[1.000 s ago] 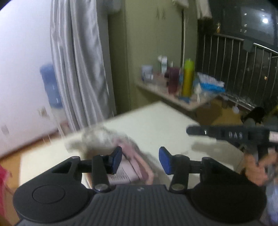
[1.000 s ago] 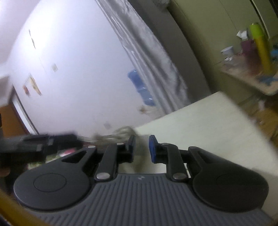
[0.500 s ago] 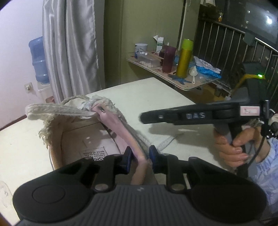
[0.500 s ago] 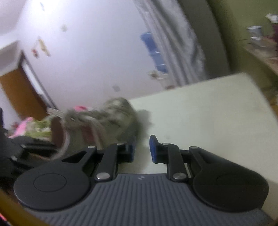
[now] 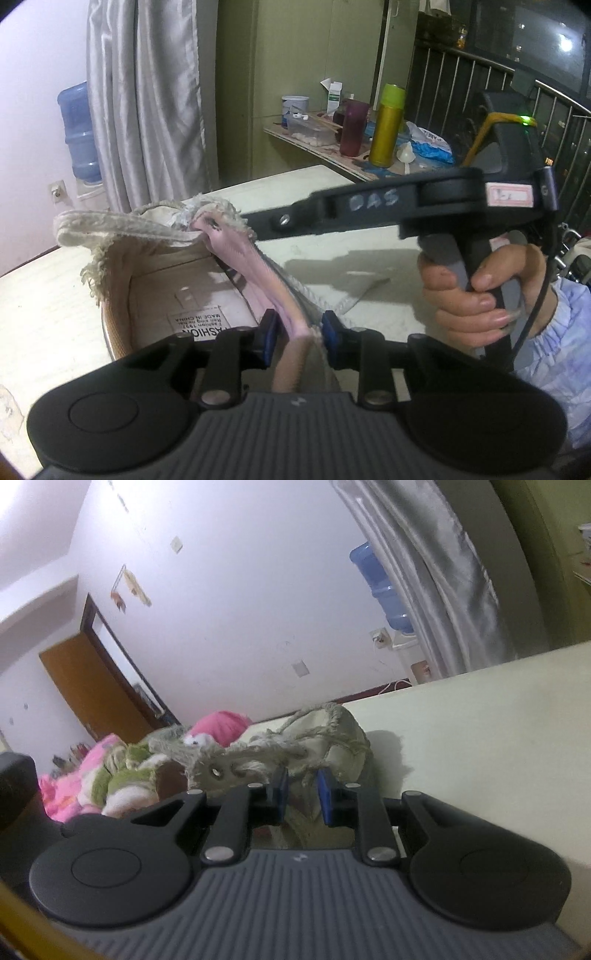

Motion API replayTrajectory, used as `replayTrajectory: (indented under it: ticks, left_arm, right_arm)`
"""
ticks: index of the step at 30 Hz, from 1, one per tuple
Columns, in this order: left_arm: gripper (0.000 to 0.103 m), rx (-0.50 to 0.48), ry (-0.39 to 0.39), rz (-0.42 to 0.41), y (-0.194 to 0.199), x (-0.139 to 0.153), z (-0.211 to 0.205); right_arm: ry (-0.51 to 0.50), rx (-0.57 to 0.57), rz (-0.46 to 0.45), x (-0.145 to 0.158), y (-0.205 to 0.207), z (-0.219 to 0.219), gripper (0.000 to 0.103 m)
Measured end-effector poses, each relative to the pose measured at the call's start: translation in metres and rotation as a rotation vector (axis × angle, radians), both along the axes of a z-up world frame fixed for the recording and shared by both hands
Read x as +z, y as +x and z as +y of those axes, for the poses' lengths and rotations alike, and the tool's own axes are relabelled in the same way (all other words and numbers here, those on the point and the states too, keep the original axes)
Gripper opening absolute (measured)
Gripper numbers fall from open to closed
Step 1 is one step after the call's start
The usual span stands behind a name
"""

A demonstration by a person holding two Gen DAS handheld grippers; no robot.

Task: Lace up shoes with both hands

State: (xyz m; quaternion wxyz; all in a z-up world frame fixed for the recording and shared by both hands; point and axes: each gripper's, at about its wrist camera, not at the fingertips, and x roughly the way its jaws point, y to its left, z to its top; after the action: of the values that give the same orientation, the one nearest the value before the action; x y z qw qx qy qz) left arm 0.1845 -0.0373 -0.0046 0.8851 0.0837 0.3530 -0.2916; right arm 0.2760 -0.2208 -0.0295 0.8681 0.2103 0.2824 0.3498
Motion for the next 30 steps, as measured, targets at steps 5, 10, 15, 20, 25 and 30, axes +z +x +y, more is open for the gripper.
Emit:
replayTrajectory:
  ticks: [5, 10, 15, 20, 25, 30]
  left_arm:
    - [0.029, -0.001, -0.007, -0.005, -0.001, -0.001, 0.002]
    - [0.029, -0.004, -0.009, -0.009, -0.002, -0.002, 0.002]
    - [0.029, -0.007, -0.010, -0.013, -0.002, -0.003, 0.003]
    - [0.029, -0.003, -0.009, -0.014, -0.003, -0.003, 0.003]
    - [0.030, -0.002, -0.004, -0.012, -0.004, -0.002, 0.002]
    - [0.030, -0.009, 0.002, -0.015, -0.004, -0.002, 0.002]
  right_arm:
    - [0.135, 0.032, 0.019, 0.001, -0.004, -0.018, 0.030]
    - [0.100, 0.006, -0.023, 0.004, -0.006, -0.012, 0.037]
    - [0.068, -0.061, -0.055, 0.004, -0.008, -0.006, 0.003]
    - [0.029, -0.134, -0.100, 0.010, -0.013, -0.007, 0.000]
    - [0.064, -0.085, -0.062, 0.005, -0.009, -0.024, 0.003]
    - [-0.034, -0.026, -0.130, -0.004, -0.020, -0.022, 0.026]
